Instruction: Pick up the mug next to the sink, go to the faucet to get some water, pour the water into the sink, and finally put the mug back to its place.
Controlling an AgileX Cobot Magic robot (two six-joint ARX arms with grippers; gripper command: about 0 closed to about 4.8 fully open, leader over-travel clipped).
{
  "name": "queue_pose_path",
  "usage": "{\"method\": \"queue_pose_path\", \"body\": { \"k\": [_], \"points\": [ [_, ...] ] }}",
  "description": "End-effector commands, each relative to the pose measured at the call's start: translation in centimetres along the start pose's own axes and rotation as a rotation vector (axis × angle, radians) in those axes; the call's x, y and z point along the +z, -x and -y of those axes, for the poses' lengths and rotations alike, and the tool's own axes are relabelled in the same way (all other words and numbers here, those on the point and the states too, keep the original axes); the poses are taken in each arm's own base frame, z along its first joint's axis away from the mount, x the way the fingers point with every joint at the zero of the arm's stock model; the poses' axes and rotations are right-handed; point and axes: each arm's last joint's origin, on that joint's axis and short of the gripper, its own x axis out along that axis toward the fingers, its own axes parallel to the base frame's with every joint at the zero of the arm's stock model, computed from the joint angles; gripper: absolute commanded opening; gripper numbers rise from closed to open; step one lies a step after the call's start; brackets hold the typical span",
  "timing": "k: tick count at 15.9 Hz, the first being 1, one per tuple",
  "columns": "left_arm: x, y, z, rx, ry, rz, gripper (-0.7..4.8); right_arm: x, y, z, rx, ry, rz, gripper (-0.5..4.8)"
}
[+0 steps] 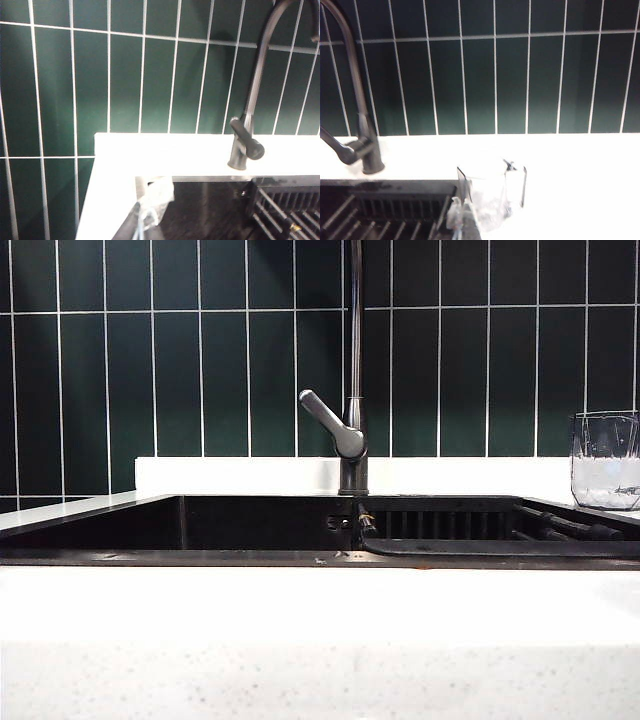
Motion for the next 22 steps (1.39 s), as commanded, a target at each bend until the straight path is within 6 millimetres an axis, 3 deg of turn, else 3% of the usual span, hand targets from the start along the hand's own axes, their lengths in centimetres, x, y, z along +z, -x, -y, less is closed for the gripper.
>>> {"method": "queue_pose_path", "body": {
  "k": [1,6,9,12,22],
  "points": [
    [-1.5,-0.2,0.1,-0.043,0.009,0.056,-0.05,-1.2,-0.3,0.2,-0.001,-0.012,0.025,-0.03],
    [-2.7,-0.2,0.1,-0.040,-0.028,0.025,-0.05,-4.2,-0.6,0.6,-0.003,-0.026,0.010,-0.03],
    [-4.1,-0.2,0.1,-0.040,-0.021,-0.012,-0.06,-4.8,-0.7,0.7,-0.005,-0.029,-0.006,-0.03],
    [-4.2,-0.2,0.1,-0.041,-0.024,-0.021,-0.05,-5.9,-0.7,0.8,-0.010,-0.042,-0.060,-0.03],
    [-4.6,-0.2,0.1,-0.043,-0.017,-0.066,-0.04,-6.0,-0.6,0.8,0.002,-0.049,-0.063,-0.02]
  ]
}}
